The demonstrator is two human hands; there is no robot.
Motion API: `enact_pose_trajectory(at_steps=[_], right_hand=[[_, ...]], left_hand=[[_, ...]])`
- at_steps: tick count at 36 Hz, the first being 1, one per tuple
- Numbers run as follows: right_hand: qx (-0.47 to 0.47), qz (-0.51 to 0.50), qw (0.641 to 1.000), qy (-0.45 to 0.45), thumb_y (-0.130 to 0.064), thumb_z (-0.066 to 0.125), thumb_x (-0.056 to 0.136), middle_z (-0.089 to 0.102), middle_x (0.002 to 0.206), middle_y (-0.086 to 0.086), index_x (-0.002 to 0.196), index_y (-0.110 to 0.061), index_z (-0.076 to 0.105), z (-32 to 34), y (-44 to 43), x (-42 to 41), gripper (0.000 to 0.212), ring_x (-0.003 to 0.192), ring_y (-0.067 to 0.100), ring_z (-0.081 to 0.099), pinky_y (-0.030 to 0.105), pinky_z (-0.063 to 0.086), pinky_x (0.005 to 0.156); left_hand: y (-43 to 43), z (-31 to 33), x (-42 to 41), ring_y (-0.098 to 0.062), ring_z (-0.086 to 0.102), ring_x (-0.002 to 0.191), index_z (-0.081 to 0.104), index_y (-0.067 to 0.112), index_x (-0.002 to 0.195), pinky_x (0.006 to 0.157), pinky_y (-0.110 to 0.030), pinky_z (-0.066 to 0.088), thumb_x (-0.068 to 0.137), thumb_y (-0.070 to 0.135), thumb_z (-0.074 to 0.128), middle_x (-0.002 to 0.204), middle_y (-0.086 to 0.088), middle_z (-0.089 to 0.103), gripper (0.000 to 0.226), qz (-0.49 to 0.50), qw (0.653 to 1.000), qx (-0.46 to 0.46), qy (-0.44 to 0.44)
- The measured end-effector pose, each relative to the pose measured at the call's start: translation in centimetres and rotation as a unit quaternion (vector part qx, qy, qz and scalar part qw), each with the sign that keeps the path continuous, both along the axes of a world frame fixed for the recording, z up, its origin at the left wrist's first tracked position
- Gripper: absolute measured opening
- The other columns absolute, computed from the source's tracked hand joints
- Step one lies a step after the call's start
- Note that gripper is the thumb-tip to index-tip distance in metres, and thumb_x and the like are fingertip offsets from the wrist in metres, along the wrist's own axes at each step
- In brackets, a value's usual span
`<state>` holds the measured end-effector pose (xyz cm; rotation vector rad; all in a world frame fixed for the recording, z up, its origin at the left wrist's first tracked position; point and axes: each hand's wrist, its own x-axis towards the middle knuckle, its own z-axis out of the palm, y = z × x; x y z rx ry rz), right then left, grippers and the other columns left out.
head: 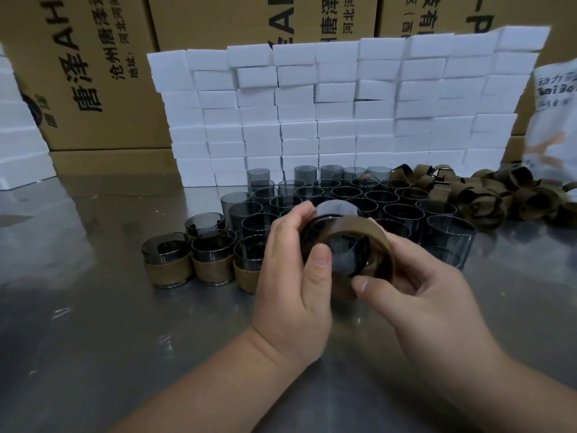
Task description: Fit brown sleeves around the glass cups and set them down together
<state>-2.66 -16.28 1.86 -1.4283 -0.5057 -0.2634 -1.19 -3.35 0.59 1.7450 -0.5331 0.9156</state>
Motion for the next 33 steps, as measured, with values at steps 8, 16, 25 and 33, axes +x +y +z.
enact_pose_trajectory(at_steps=[8,16,25,33], right_hand=[[0.027,-0.014,0.999,0.023,0.011,0.066,0.072,0.072,0.107,-0.002,0.114,-0.015,0.065,-0.44,-0.07,0.23,0.049,0.085,0.000,0.069,0.008,0.049,0.068],[0.047,-0.023,0.997,0.054,0.016,0.065,0.071,0.071,0.083,-0.025,0.119,-0.012,0.059,-0.37,-0.22,0.37,0.056,0.074,-0.008,0.066,0.004,0.047,0.060],[0.034,-0.039,0.997,0.052,0.014,0.065,0.073,0.071,0.073,-0.021,0.124,-0.006,0.058,-0.30,-0.17,0.42,0.054,0.069,-0.009,0.065,0.004,0.046,0.058],[0.038,-0.032,0.996,0.074,0.017,0.062,0.075,0.070,0.068,-0.021,0.124,-0.003,0.057,-0.17,-0.13,0.42,0.054,0.067,-0.012,0.063,0.003,0.044,0.055]], left_hand=[[0.24,0.33,0.27,-0.011,0.051,0.116,0.049,0.003,0.128,0.099,-0.018,0.039,0.092,0.058,0.024,0.124,-0.008,0.056,0.070,0.029,0.999,0.040,0.008],[0.38,0.47,0.05,-0.012,0.049,0.122,0.048,0.005,0.131,0.101,-0.027,0.040,0.094,0.055,0.022,0.130,-0.010,0.056,0.068,0.035,0.997,0.066,0.011],[0.34,0.80,0.09,-0.010,0.050,0.118,0.050,0.001,0.129,0.100,-0.021,0.039,0.092,0.032,0.031,0.126,-0.006,0.056,0.051,0.045,0.997,0.063,0.018],[0.44,0.97,0.12,-0.012,0.049,0.117,0.049,-0.001,0.129,0.100,-0.022,0.038,0.093,0.030,0.030,0.127,-0.012,0.057,0.051,0.049,0.995,0.081,0.023]])
